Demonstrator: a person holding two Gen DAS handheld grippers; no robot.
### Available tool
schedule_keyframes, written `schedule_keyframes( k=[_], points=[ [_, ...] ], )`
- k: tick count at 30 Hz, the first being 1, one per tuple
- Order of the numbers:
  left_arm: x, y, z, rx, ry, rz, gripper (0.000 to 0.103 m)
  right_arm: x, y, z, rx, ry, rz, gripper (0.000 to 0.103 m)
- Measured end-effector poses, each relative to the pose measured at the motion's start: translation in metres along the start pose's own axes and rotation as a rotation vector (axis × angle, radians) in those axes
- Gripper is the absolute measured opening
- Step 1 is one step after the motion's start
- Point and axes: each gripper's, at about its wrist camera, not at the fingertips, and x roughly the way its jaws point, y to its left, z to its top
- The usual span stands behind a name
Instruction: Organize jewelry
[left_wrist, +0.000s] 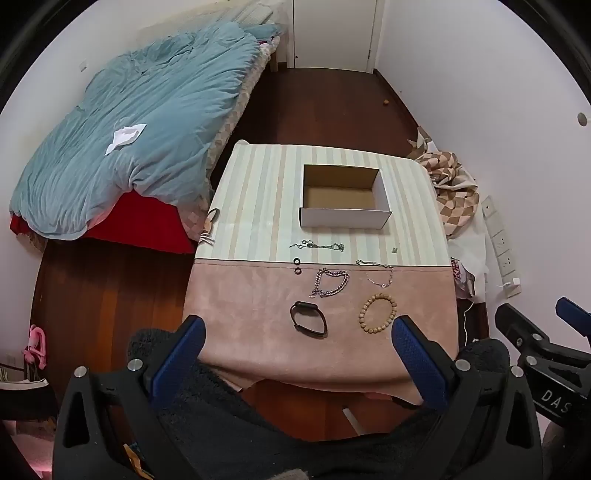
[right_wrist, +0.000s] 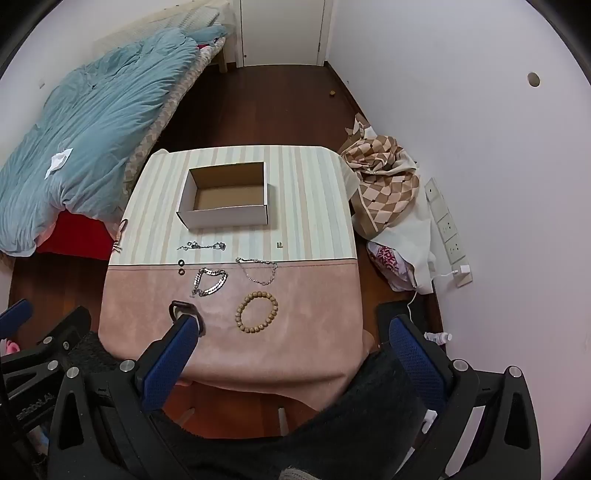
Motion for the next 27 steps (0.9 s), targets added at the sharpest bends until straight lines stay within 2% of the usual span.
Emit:
schedule_keyframes(
  k=[27],
  points=[
    [-0.012, -0.008, -0.004, 0.016, -0.012, -0.008, 0.103, -0.005, -0.007, -0.009, 0.009, 0.008, -0.001, 0.103]
  ],
)
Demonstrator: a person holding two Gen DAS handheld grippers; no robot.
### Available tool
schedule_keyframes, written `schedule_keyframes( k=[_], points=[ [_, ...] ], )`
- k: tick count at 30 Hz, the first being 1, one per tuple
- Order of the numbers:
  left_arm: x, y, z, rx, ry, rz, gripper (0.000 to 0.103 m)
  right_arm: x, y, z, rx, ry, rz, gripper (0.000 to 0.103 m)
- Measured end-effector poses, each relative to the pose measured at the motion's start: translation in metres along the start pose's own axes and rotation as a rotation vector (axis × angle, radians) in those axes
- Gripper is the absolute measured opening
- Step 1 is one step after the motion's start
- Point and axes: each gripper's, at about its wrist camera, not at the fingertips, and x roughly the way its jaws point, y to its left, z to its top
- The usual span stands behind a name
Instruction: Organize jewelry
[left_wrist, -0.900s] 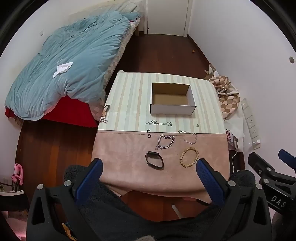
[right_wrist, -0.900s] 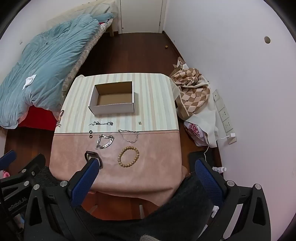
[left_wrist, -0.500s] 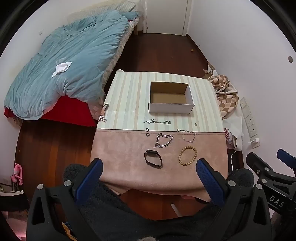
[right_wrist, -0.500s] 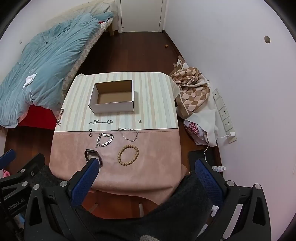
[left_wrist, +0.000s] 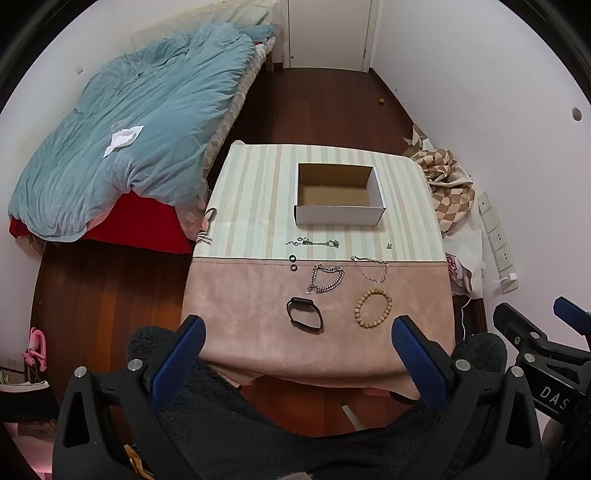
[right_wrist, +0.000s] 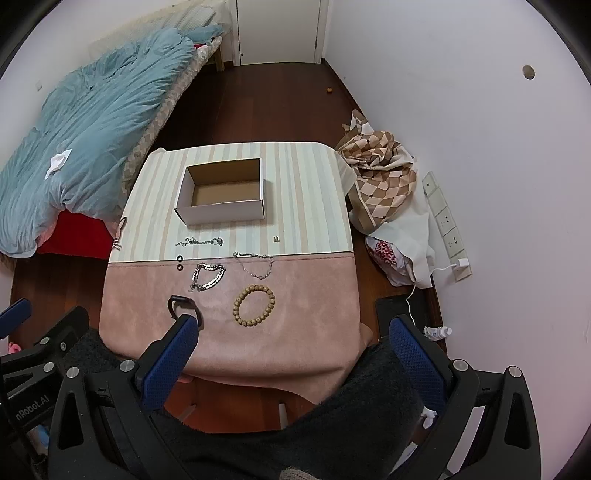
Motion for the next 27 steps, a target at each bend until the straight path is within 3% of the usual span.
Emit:
schedule_keyframes(
  k=[27],
  points=[
    [-0.011, 0.003, -0.002, -0.006, -0.028, -0.004, 0.103, -0.017, -0.002, 0.001, -0.005, -0.023, 0.006, 0.103]
  ],
)
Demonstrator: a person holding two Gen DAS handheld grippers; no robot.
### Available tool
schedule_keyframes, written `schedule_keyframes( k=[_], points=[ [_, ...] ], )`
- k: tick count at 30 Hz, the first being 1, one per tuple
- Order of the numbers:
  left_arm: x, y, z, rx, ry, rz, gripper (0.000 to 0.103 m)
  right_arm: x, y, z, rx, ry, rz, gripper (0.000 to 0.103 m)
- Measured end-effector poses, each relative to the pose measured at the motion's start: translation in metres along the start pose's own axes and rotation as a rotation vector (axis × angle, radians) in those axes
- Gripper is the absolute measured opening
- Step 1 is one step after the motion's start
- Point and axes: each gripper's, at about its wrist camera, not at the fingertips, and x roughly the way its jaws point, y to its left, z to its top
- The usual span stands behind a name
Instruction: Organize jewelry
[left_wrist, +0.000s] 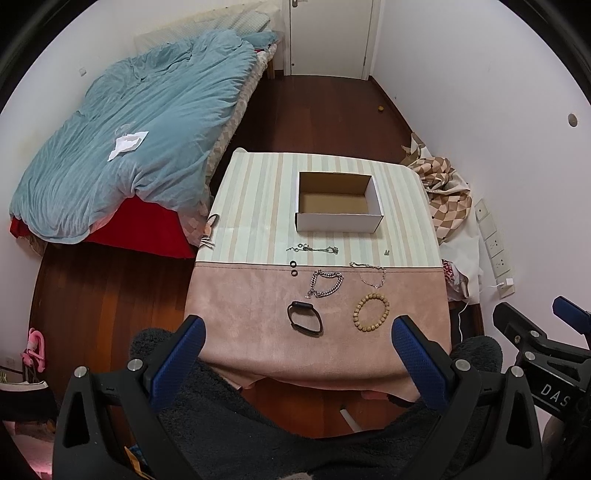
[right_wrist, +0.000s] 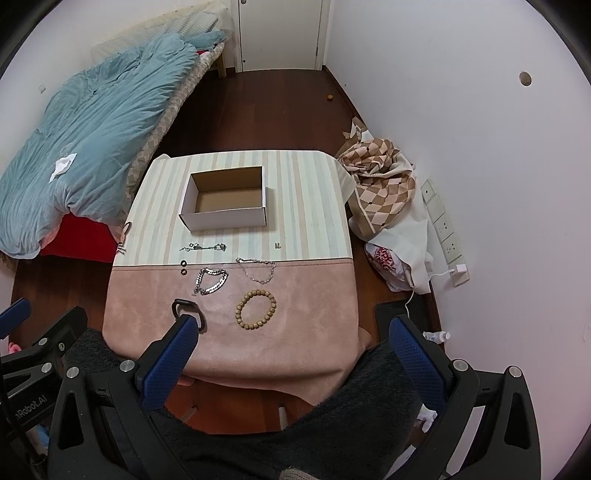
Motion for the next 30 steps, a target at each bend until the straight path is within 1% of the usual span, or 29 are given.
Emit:
schedule_keyframes(
  k=[15, 16, 30],
  points=[
    [-0.01, -0.007, 0.004, -0.002, -0.013, 0.001, 0.103, -0.006, -0.002, -0.002, -0.003, -0.009, 0.005, 0.103],
    [-0.008, 0.0, 0.0, -0.002, -0.013, 0.0, 0.103, -0.007, -0.002, -0.002, -0.003, -0.01, 0.005, 0.103],
    [-0.009, -0.003, 0.001, -0.003, -0.014, 0.0, 0.103, -0.011, -0.006, -0.001, -0.001, -0.018, 0.004, 0.103]
  ],
)
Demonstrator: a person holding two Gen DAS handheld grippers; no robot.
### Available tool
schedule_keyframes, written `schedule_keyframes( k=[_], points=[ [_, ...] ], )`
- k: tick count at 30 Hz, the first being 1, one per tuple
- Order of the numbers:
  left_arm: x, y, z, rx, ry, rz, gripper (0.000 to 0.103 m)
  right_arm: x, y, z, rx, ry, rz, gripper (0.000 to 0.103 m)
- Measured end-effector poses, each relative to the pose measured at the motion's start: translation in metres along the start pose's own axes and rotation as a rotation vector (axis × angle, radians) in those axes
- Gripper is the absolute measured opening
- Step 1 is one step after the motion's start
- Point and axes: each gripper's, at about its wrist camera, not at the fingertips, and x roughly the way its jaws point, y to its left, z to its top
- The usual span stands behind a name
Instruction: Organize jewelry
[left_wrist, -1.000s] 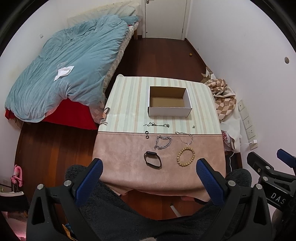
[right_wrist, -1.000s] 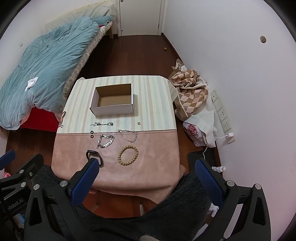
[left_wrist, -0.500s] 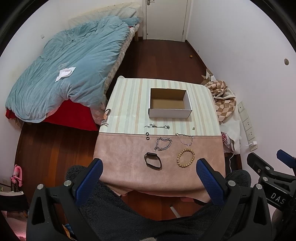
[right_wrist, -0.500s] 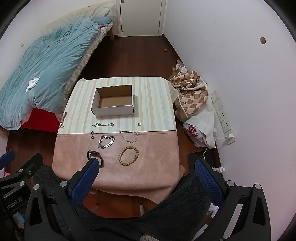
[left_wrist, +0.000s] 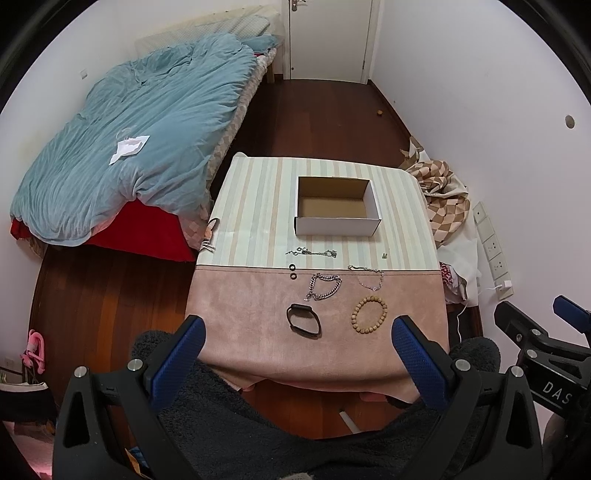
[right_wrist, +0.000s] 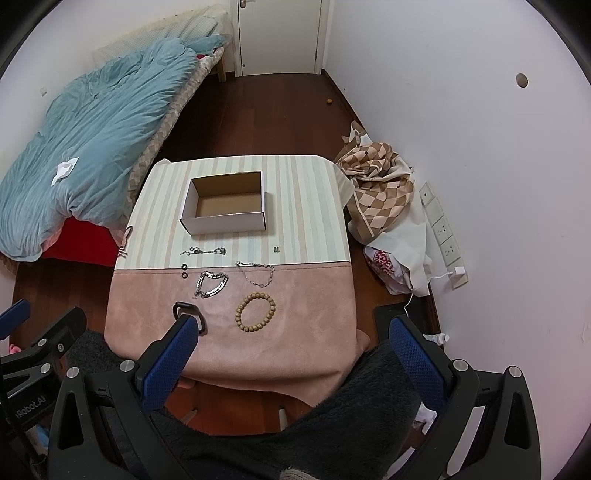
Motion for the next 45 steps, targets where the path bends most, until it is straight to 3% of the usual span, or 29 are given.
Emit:
schedule_keyframes(
  k=[15, 21, 24, 29, 31, 33, 36, 38, 40, 43, 45],
  points=[
    [-0.003, -0.003, 0.0, 0.006, -0.007, -0.004, 0.103, -0.002, 0.0, 0.003, 0.011, -0.004, 0.013, 0.103],
    [0.041, 0.005, 0.012, 0.012, -0.007, 0.071, 0.103, 0.038, -0.004, 0.01, 0.064, 0.012, 0.022, 0.103],
    [0.08, 0.012, 0.019, 0.017, 0.033, 0.114, 0.103, 0.076, -0.002, 0.013, 0.087, 0.061, 0.026, 0.103],
    [0.151, 0.026, 0.011, 0.006, 0.164, 0.157, 0.103, 0.161, -0.003, 0.005, 0.106, 0.172, -0.005, 0.103],
    [0.178, 0.033, 0.003, -0.012, 0.21, 0.155, 0.102, 0.194, -0.003, -0.002, 0.108, 0.212, -0.01, 0.101],
    [0.203, 0.04, -0.007, -0.06, 0.269, 0.145, 0.102, 0.221, -0.003, -0.012, 0.105, 0.247, -0.005, 0.093],
    [0.237, 0.048, -0.023, -0.139, 0.35, 0.087, 0.102, 0.259, -0.002, -0.026, 0.106, 0.289, -0.018, 0.087],
    [0.258, 0.049, -0.034, -0.19, 0.406, 0.025, 0.095, 0.277, -0.002, -0.033, 0.126, 0.316, -0.006, 0.084],
    [0.273, 0.047, -0.043, -0.207, 0.45, 0.013, 0.081, 0.291, -0.001, -0.039, 0.143, 0.348, -0.002, 0.083],
    [0.29, 0.044, -0.051, -0.229, 0.485, -0.012, 0.069, 0.304, -0.001, -0.044, 0.16, 0.361, -0.004, 0.083],
    [0.299, 0.042, -0.054, -0.237, 0.5, -0.025, 0.068, 0.312, -0.002, -0.047, 0.172, 0.369, 0.005, 0.082]
  ],
)
